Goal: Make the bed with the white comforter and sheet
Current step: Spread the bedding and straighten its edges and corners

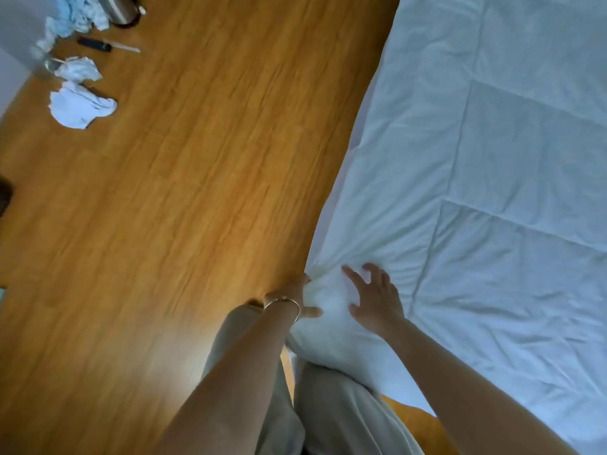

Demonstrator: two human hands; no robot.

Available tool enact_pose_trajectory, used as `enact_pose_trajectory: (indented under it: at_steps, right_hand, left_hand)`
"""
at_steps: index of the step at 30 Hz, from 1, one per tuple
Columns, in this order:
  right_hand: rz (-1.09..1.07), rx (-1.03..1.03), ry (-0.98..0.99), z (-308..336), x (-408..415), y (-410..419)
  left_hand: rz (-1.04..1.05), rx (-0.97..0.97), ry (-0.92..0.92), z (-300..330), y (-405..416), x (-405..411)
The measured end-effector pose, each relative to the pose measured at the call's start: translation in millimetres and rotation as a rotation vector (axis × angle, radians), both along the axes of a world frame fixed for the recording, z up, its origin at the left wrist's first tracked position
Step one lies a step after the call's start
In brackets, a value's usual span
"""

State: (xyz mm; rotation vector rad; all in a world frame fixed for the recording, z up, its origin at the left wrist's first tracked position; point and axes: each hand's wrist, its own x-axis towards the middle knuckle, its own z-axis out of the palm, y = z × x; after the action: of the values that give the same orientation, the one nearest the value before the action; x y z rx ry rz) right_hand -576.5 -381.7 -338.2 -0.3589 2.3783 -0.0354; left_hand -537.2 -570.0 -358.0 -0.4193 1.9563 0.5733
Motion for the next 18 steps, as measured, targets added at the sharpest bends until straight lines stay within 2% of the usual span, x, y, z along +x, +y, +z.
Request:
enact_pose_trajectory:
  at_steps: [4, 7, 9, 10, 12, 13, 15, 18]
  right_hand:
    - [-0.253, 0.01, 0.04, 2, 14, -28]
    - [-0.493, 0.071, -0.077, 10, -9, -59]
    - [-0.742, 0.095, -0.172, 18, -39, -90]
    - [-0.881, 0.046, -0.226, 26, -58, -109]
    - [-1.142, -0.237, -0.297, 50, -95, -149]
    - [-1.191, -0.379, -0.284, 64, -114, -168]
    - [-1.12, -0.552, -0.228, 94, -151, -205]
    - [-0.975, -0.624, -0.215, 121, -210, -253]
  left_hand:
    - [-0.252, -0.086, 0.021, 10, -57, -38]
    - [-0.191, 0.003, 0.017, 16, -126, -67]
    - [-0.106, 0.038, 0.064, 32, -175, -91]
    - [-0.063, 0.043, 0.094, 44, -198, -104]
    - [0.01, 0.068, 0.138, 70, -235, -134]
    - [0.034, 0.085, 0.16, 82, -249, -151]
    - [0.079, 0.105, 0.207, 100, -273, -187]
    - [0.159, 0.142, 0.289, 120, -290, -243]
